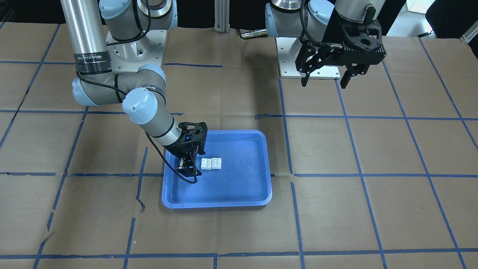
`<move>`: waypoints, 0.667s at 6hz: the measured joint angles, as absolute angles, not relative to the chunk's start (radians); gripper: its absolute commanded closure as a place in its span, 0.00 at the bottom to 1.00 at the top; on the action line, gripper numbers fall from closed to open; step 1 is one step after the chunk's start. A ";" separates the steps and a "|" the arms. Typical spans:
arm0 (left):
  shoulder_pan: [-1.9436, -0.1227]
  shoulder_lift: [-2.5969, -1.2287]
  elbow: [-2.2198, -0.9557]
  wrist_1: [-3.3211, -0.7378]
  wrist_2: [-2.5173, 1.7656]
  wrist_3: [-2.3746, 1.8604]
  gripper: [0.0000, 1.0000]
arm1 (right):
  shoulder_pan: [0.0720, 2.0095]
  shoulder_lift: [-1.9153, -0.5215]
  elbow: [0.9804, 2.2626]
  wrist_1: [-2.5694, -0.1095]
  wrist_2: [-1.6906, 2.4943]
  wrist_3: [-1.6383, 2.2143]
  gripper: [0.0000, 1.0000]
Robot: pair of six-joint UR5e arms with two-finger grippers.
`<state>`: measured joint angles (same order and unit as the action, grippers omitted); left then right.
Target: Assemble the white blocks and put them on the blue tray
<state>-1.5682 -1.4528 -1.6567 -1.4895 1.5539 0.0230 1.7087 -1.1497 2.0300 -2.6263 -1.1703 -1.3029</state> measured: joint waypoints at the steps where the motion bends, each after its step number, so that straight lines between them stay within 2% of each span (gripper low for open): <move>1: -1.568 -1.453 -1.657 -1.489 1.554 0.023 0.01 | 1.708 -1.164 2.014 -2.599 -1.177 -1.290 0.00; 4: -1.568 -1.453 -1.657 -1.490 1.554 0.023 0.01 | 1.703 -1.258 1.849 -2.252 -1.264 -1.222 0.00</move>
